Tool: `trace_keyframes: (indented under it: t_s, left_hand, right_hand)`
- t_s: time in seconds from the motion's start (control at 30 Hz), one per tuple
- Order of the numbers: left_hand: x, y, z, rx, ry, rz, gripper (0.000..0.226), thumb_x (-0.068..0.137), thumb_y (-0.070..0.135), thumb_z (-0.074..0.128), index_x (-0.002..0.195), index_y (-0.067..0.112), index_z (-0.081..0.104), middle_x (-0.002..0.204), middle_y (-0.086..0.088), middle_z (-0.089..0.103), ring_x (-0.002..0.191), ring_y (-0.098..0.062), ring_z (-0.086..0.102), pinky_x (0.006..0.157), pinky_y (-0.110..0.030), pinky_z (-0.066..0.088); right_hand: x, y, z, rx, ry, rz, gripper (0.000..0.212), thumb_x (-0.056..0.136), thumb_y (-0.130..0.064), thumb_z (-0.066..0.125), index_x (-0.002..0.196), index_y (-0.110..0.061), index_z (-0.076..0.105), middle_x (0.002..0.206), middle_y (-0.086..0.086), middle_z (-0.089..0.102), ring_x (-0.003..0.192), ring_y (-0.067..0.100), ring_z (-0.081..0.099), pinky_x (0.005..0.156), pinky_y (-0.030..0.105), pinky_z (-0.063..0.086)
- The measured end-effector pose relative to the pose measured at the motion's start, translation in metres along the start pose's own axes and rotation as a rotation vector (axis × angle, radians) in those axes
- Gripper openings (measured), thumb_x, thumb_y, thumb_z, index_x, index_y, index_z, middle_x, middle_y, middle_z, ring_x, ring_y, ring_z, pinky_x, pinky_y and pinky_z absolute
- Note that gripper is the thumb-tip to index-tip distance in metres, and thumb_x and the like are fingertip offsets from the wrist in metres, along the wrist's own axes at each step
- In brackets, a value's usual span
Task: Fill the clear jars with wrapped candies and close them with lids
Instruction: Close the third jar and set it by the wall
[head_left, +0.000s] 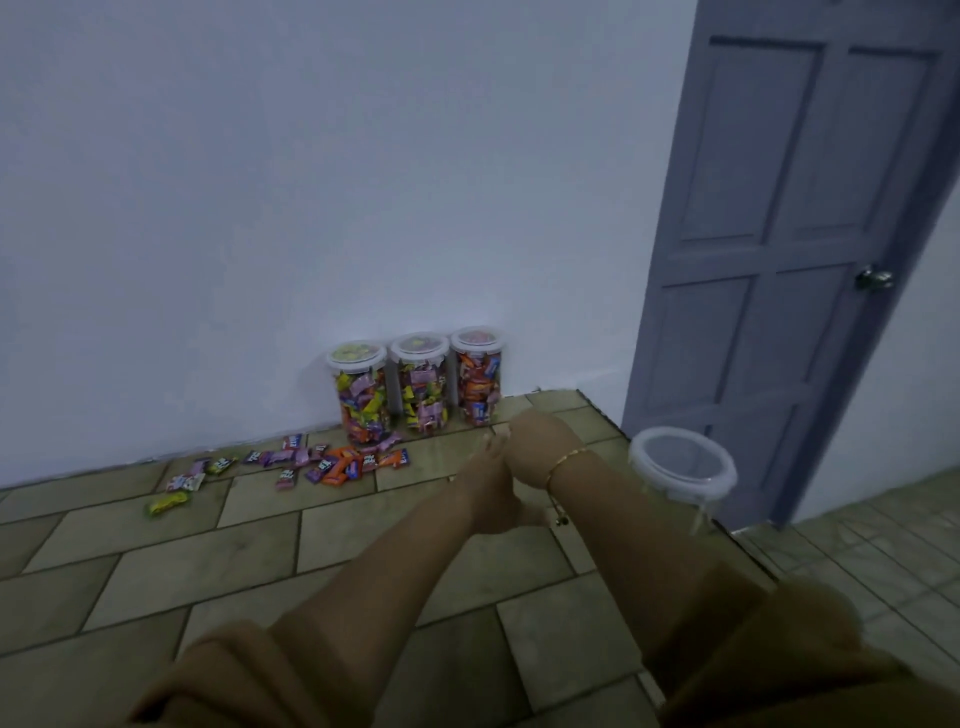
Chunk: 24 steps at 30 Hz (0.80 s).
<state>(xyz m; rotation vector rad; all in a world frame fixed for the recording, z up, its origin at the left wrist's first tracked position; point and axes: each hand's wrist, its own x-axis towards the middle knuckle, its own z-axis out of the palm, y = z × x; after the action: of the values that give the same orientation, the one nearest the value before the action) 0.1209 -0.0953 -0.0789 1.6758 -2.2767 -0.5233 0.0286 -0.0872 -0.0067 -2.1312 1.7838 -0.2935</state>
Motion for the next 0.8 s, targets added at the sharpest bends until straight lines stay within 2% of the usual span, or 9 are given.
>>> trace_keyframes:
  t_s: [0.1,0.2,0.37,0.43,0.5,0.57,0.67,0.77,0.8]
  left_hand:
    - [-0.006,0.027,0.009,-0.129,-0.034,0.103,0.061,0.080,0.027,0.074,0.132,0.005,0.051,0.137,-0.014,0.049,0.128,-0.022,0.043,0.107,-0.038,0.036]
    - [-0.006,0.051,0.019,-0.172,-0.068,0.154,0.058,0.084,0.023,0.070,0.134,0.003,0.048,0.137,-0.012,0.049,0.126,-0.022,0.045,0.098,-0.020,0.034]
    - [0.000,0.083,0.037,-0.276,-0.005,0.221,0.054,0.090,0.007,0.059,0.138,-0.004,0.037,0.144,-0.017,0.041,0.127,-0.019,0.040,0.090,-0.005,0.023]
    - [0.002,0.095,0.045,-0.366,-0.006,0.200,0.050,0.090,-0.003,0.055,0.137,-0.008,0.036,0.140,-0.021,0.043,0.124,-0.020,0.042,0.092,-0.010,0.029]
    - [0.002,0.102,0.049,-0.442,0.021,0.176,0.042,0.089,-0.014,0.048,0.130,-0.017,0.039,0.132,-0.032,0.046,0.121,-0.038,0.045,0.088,-0.019,0.041]
    - [0.003,0.102,0.052,-0.501,0.093,0.144,0.036,0.089,-0.018,0.044,0.125,-0.022,0.041,0.125,-0.037,0.047,0.112,-0.037,0.050,0.084,-0.020,0.048]
    - [0.010,0.087,0.058,-0.667,0.229,0.068,0.040,0.087,-0.007,0.057,0.124,-0.015,0.046,0.117,-0.022,0.058,0.101,-0.006,0.059,0.085,-0.019,0.049]
    - [0.015,0.074,0.064,-0.658,0.205,-0.027,0.076,0.068,0.036,0.070,0.131,0.000,0.048,0.126,-0.010,0.059,0.114,-0.013,0.056,0.088,-0.021,0.050]
    - [0.013,0.075,0.064,-0.660,0.190,-0.029,0.075,0.069,0.035,0.070,0.132,0.000,0.047,0.129,-0.009,0.056,0.113,-0.015,0.056,0.089,-0.025,0.052]
  right_hand:
    - [-0.010,0.012,-0.009,-0.041,0.024,-0.033,0.027,0.095,-0.008,0.043,0.117,0.002,0.057,0.111,0.016,0.059,0.115,0.027,0.054,0.094,0.030,0.042]
    - [-0.019,0.027,-0.019,-0.130,0.042,0.003,0.026,0.095,-0.008,0.044,0.114,0.002,0.059,0.084,0.012,0.056,0.111,0.027,0.058,0.093,0.031,0.044]
    - [-0.039,0.058,-0.025,-0.310,0.209,0.057,0.032,0.093,-0.011,0.040,0.121,-0.006,0.055,0.125,0.014,0.054,0.118,0.030,0.048,0.103,0.042,0.037]
    - [-0.044,0.068,-0.025,-0.373,0.177,0.135,0.035,0.094,-0.014,0.039,0.127,-0.010,0.050,0.132,0.012,0.048,0.127,0.032,0.037,0.109,0.051,0.026]
    - [-0.045,0.073,-0.024,-0.338,0.121,0.203,0.037,0.094,-0.016,0.039,0.129,-0.012,0.049,0.134,0.009,0.046,0.131,0.031,0.032,0.110,0.055,0.021]
    - [-0.045,0.075,-0.023,-0.306,0.093,0.222,0.038,0.093,-0.017,0.040,0.131,-0.015,0.047,0.136,0.008,0.044,0.133,0.031,0.029,0.108,0.058,0.019]
    - [-0.046,0.074,-0.023,-0.309,0.051,0.214,0.039,0.092,-0.020,0.045,0.131,-0.018,0.046,0.136,0.006,0.042,0.134,0.032,0.027,0.106,0.060,0.022]
    - [-0.046,0.071,-0.022,-0.335,0.035,0.173,0.041,0.091,-0.020,0.047,0.132,-0.018,0.045,0.137,0.007,0.041,0.134,0.032,0.028,0.104,0.059,0.023]
    - [-0.046,0.069,-0.022,-0.348,0.053,0.152,0.040,0.092,-0.018,0.045,0.132,-0.017,0.045,0.137,0.008,0.041,0.133,0.031,0.029,0.104,0.059,0.024]
